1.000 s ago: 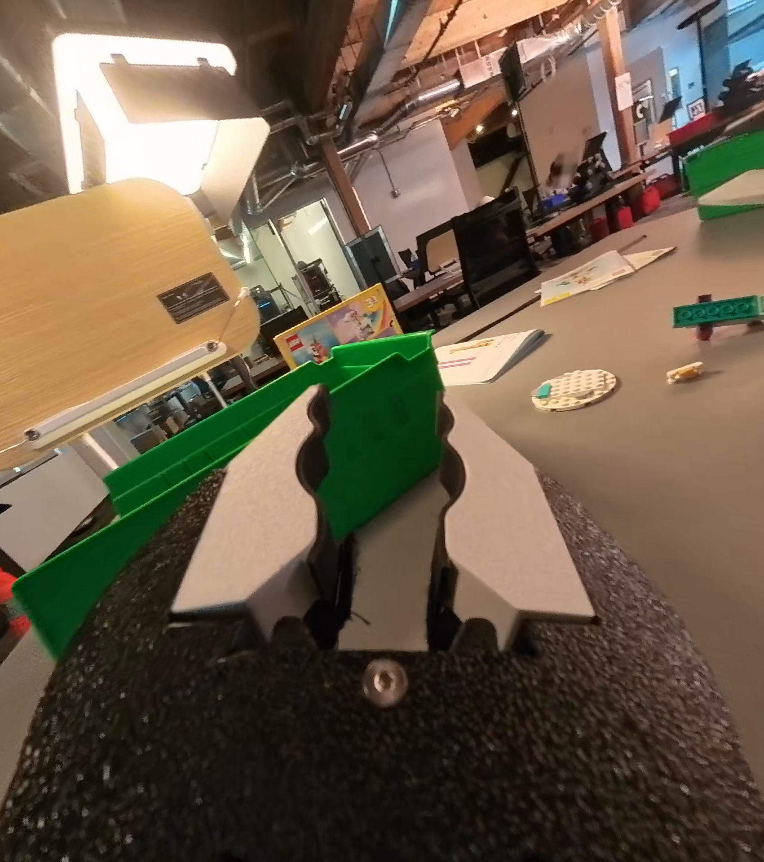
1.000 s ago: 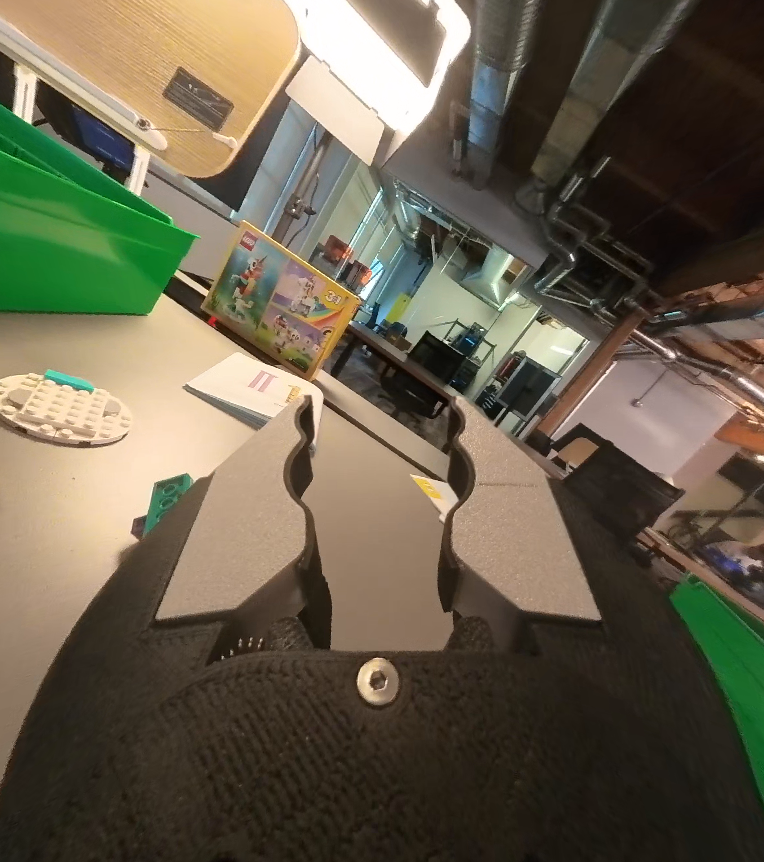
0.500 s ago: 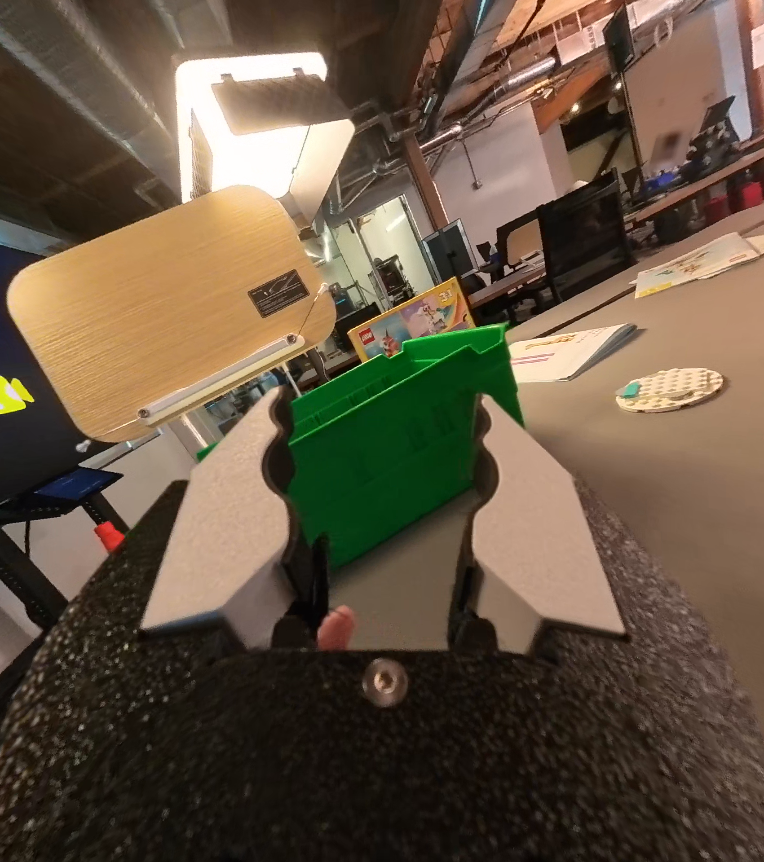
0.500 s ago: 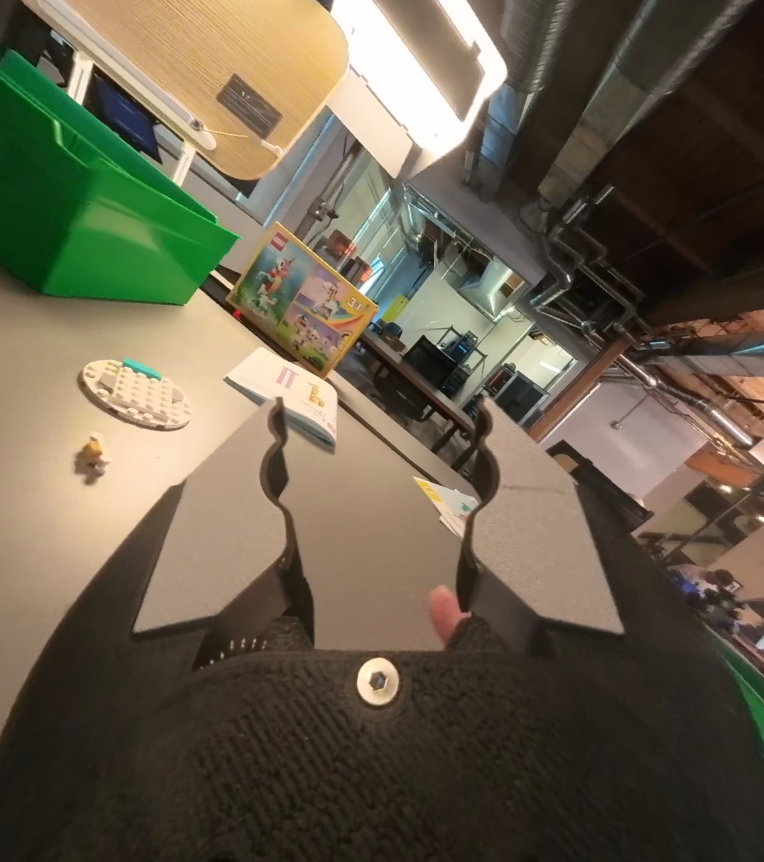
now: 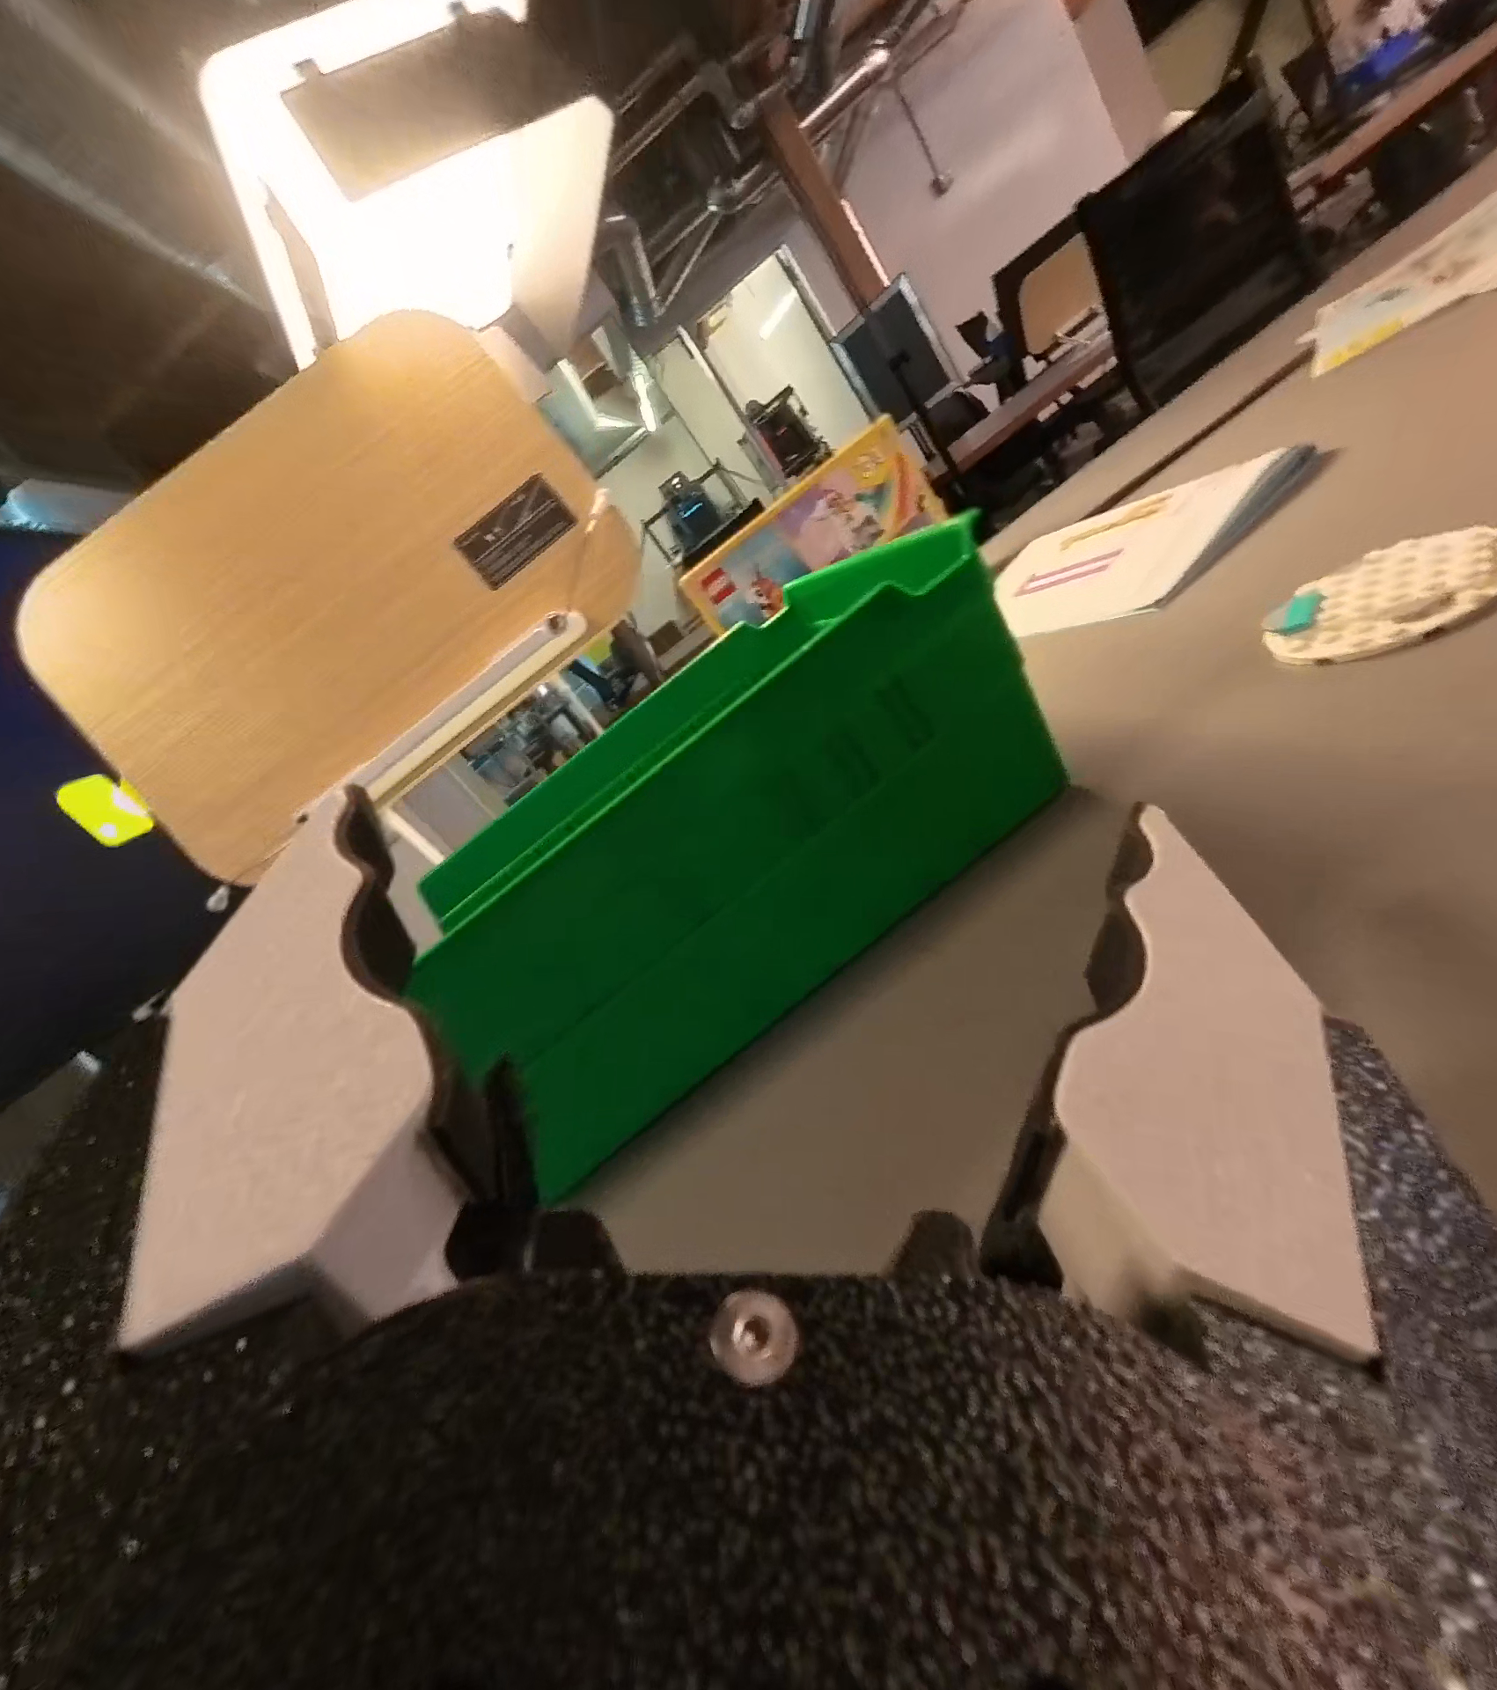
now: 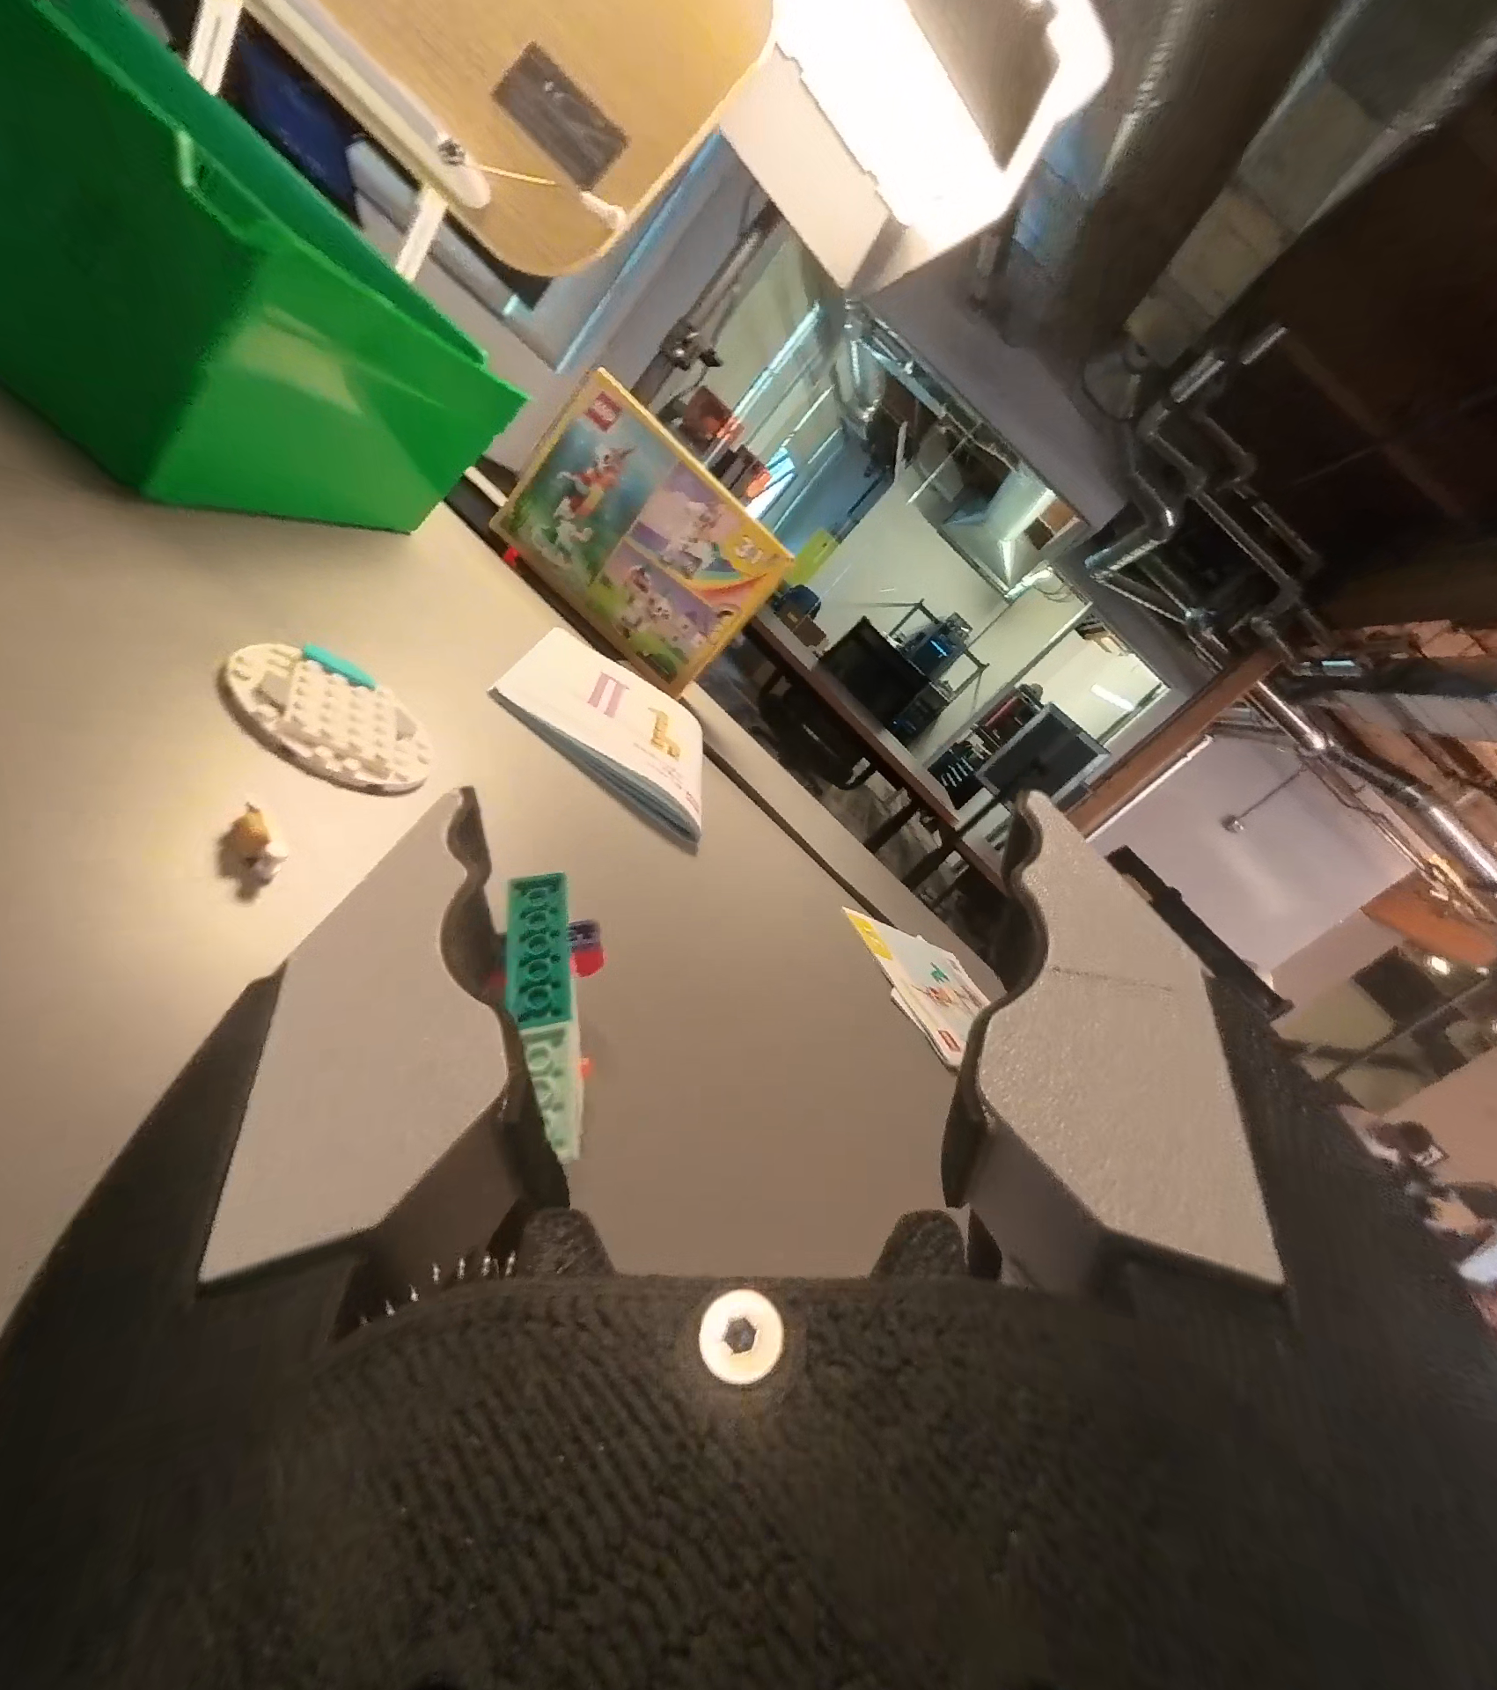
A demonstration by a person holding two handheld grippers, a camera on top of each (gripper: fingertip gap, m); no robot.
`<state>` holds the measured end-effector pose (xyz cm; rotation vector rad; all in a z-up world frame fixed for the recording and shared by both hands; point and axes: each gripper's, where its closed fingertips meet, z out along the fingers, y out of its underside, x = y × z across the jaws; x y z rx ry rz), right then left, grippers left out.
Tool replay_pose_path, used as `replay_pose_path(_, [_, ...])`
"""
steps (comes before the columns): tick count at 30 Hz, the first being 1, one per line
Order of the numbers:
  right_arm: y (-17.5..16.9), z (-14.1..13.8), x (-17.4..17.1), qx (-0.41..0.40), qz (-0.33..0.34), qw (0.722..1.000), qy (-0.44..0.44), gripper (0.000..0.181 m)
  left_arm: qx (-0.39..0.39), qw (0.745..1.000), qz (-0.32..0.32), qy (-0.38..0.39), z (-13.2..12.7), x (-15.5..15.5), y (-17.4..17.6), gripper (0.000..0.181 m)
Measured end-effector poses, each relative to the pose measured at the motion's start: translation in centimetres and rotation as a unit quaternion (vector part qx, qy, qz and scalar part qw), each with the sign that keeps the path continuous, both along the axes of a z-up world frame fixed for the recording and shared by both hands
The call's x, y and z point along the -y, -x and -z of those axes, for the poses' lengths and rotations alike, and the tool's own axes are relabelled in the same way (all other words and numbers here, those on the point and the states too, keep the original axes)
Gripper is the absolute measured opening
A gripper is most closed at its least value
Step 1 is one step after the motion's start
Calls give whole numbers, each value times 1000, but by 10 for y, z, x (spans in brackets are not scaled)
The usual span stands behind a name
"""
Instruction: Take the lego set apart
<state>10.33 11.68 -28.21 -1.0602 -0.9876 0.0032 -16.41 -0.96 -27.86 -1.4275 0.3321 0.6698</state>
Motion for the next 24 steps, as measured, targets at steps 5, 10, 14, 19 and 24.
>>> replay_pose_path(5, [3,6,5,12,-1,1000,11,108,29,999,-13,-21,-8,13,8,146])
replay_pose_path(10, [-11,0,14,-16,2,1000,25,105,84,992,6,-90,-30,68,-11,148])
replay_pose_path(14, [-31,-29,58,-91,-32,995,4,105,151,974,1,-170,-49,158,-20,152])
replay_pose_path(19, [-63,-32,153,-102,-63,992,-32,97,125,977,-43,-169,-22,263,-38,151])
replay_pose_path(24, [-96,4,240,-142,-107,984,30,91,148,971,-119,-144,29,328,-34,151])
